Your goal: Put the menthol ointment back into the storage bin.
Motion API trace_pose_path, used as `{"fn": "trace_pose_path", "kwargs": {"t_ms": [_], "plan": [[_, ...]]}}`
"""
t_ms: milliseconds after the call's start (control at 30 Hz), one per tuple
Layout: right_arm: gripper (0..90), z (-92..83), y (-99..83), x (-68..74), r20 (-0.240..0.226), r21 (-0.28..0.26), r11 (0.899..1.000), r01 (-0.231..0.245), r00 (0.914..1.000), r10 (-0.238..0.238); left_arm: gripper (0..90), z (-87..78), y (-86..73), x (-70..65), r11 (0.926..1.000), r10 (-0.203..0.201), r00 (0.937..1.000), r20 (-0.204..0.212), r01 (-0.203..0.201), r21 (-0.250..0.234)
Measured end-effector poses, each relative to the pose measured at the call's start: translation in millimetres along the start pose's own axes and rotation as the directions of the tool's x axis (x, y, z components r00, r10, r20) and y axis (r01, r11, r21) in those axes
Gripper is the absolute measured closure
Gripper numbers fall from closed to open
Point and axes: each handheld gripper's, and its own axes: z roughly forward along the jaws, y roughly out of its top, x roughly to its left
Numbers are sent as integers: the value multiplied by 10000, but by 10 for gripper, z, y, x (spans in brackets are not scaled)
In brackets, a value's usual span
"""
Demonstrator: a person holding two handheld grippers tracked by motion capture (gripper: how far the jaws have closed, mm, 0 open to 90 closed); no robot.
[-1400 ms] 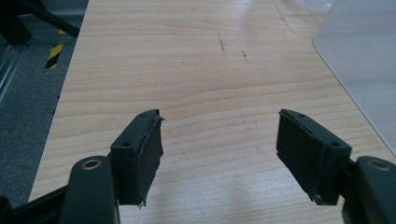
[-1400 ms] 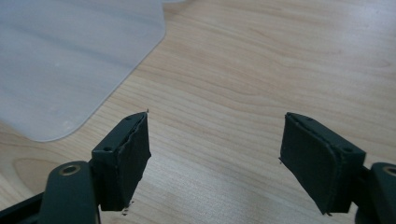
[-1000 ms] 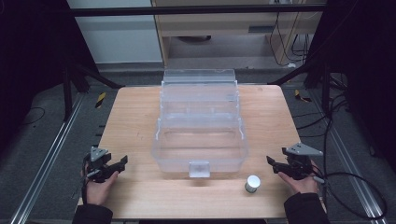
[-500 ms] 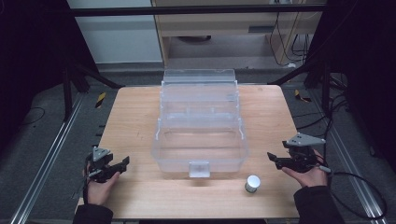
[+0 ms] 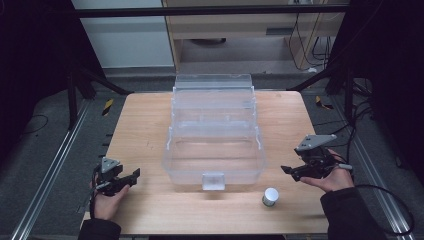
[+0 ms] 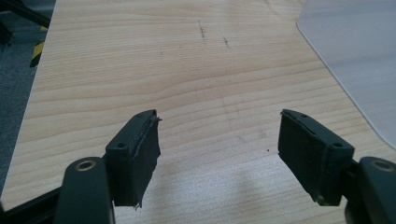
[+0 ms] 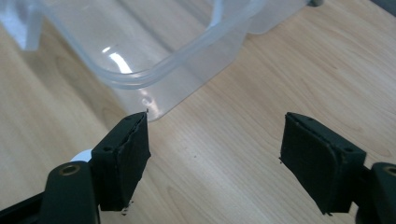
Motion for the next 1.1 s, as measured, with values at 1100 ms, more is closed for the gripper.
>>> {"fn": "trace_pose_path", "kwargs": {"t_ms": [1100], "plan": [[301,248,239,432,-2813,2999,8825,3622,9176,-2810,286,24,0,-42,9994,308,9993,235,-311,145]]}}
